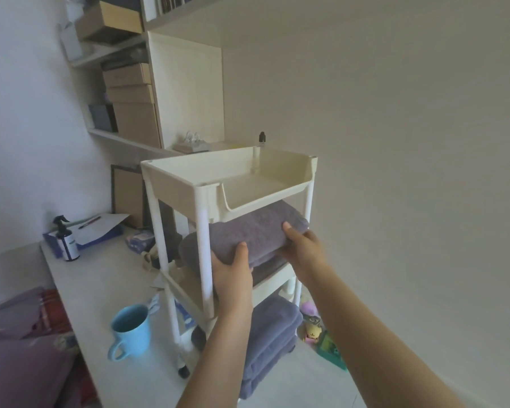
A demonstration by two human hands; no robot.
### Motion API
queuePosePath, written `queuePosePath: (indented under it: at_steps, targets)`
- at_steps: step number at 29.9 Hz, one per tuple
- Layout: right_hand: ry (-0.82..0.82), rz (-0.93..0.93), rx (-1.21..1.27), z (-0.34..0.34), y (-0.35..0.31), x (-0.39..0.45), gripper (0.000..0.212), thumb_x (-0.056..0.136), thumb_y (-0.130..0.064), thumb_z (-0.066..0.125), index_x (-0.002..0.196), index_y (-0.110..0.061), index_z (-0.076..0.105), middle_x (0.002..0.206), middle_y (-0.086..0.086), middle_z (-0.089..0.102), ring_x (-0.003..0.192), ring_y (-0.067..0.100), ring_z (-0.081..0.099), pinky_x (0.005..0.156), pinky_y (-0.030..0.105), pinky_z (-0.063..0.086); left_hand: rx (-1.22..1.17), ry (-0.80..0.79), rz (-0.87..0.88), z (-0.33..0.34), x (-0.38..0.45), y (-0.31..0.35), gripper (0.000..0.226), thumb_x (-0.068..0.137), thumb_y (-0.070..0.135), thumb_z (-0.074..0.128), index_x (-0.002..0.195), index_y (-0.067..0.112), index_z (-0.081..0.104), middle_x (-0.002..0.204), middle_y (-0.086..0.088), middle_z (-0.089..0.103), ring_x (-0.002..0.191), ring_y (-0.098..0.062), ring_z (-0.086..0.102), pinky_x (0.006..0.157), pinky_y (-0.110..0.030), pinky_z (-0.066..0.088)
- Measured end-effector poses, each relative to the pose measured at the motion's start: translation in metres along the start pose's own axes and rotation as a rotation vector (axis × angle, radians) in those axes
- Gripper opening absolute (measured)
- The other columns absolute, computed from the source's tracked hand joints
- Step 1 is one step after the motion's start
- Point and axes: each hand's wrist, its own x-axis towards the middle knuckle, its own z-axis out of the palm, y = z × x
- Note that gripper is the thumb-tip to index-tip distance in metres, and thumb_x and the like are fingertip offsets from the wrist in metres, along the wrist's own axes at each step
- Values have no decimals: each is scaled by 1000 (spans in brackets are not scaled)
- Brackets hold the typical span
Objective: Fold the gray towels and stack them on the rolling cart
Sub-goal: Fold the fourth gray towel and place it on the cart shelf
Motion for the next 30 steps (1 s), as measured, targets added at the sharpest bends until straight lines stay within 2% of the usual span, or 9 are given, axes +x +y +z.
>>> queuePosePath:
  at_steps: [3,7,12,15,18,20,23,26,30]
  targets:
    - [60,14,-203,2,9,1,59,83,-20,71,133,-14,41,127,8,49,111,33,56,66,34,58,89,-29,-11,-4,-2,-7,88,68,59,64,143,43,18,143,5,34,129,-30,44,92,-52,50]
    - [21,-57,-292,-1,14,2,59,85,-22,68,137,-25,39,125,5,45,109,30,55,56,30,58,186,8,53,-9,-3,-4,86,63,70,52,134,60,5,153,15,17,135,-31,36,95,-52,48]
    - [-16,-112,-433,-5,14,3,54,89,-29,63,137,-22,40,129,8,50,91,20,61,59,31,59,340,-18,134,-7,-22,8,69,95,27,51,151,28,10,156,-5,17,139,-28,29,111,-42,34]
    - [-12,-124,-753,-3,9,8,54,93,-37,53,142,-26,34,128,6,50,83,22,59,72,37,58,415,7,79,-8,-21,10,71,95,24,51,152,26,8,156,-9,13,139,-31,26,112,-40,32]
    - [36,-172,-1015,-4,8,12,61,94,-44,47,147,-28,22,137,13,40,111,31,52,97,38,44,582,-7,185,-11,-16,5,68,93,20,51,150,27,15,158,-8,-2,144,-32,15,116,-43,25]
    - [79,-187,-978,-6,9,12,63,94,-43,49,148,-26,21,140,17,33,125,33,42,101,36,38,760,-64,280,-10,-20,5,59,96,23,45,150,29,21,158,-3,-12,145,-31,7,117,-43,20]
    - [132,-188,-946,-10,14,11,58,91,-45,52,142,-24,33,132,15,38,120,31,46,97,31,38,865,-116,201,-11,-26,13,54,100,29,36,151,26,17,158,-5,-15,145,-30,-2,117,-36,9]
    - [201,-162,-1042,-15,17,13,58,89,-54,49,136,-22,41,125,14,44,119,32,46,102,41,40,856,-172,123,-11,-32,25,54,102,27,34,152,23,14,158,-11,-9,145,-31,3,115,-32,9]
    - [237,-188,-913,-21,12,1,54,94,-49,41,133,-13,45,127,13,46,117,31,49,101,43,40,897,-166,162,-15,-39,35,58,101,31,36,152,21,12,157,-10,-15,145,-32,-2,116,-33,8]
